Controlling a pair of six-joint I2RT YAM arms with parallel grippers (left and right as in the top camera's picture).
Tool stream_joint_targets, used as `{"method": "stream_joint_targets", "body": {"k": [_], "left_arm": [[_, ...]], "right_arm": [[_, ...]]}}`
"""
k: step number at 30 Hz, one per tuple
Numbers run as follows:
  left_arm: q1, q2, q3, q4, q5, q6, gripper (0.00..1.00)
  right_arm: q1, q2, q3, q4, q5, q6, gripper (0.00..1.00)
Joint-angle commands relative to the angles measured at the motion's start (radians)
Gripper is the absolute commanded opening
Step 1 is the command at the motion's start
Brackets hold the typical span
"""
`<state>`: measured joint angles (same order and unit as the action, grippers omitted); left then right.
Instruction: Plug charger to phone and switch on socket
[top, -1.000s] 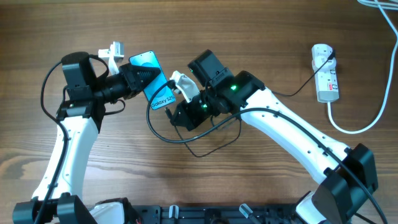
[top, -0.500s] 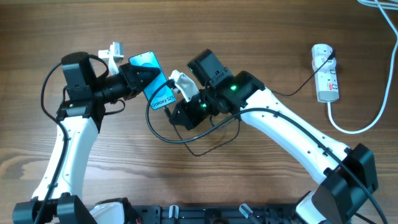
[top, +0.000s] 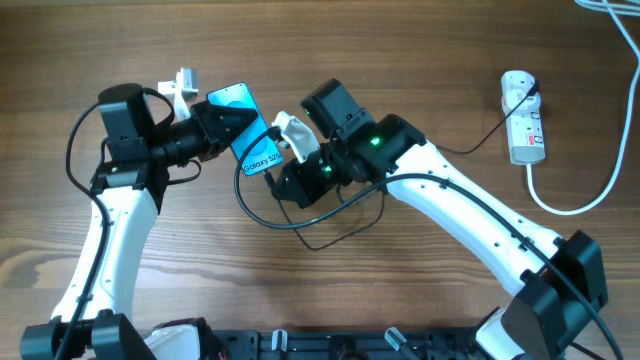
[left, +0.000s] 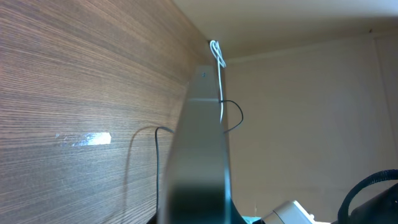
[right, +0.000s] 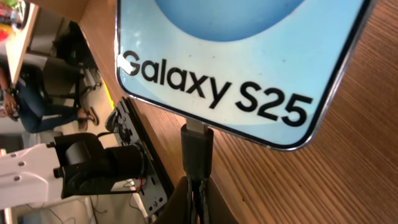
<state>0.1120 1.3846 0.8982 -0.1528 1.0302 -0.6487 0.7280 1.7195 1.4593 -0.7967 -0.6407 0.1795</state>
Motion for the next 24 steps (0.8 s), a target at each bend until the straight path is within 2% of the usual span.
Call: {"method": "stream_joint_targets", "body": {"k": [1, 10, 21, 22, 23, 24], "left_arm": [[-0.003, -0.001, 0.004, 0.002, 0.055, 0.018, 0.04], [-0.003, -0.001, 0.004, -0.049, 0.073, 0.122, 0.04], [-0.003, -0.001, 0.004, -0.055, 0.080, 0.090, 0.04], [-0.003, -0.001, 0.004, -0.054, 0.080, 0.077, 0.04], [-0.003, -0.001, 0.004, -0.053, 0.079, 0.072, 0.04], [-0.003, -0.001, 0.004, -0.053, 0.076, 0.072, 0.04]], "right_arm": [[-0.003, -0.012, 0.001, 0.027, 0.043, 0.051, 0.04], [-0.004, -0.012, 0.001, 0.114, 0.047, 0.060, 0.04], [-0.028, -0.012, 0.001, 0.247, 0.046, 0.085, 0.04], [-0.029, -0.012, 0.001, 0.245, 0.046, 0.083, 0.07], [-0.032, -0.013, 0.001, 0.237, 0.045, 0.084, 0.20], [-0.037, -0.016, 0.001, 0.227, 0.038, 0.083, 0.27]]}}
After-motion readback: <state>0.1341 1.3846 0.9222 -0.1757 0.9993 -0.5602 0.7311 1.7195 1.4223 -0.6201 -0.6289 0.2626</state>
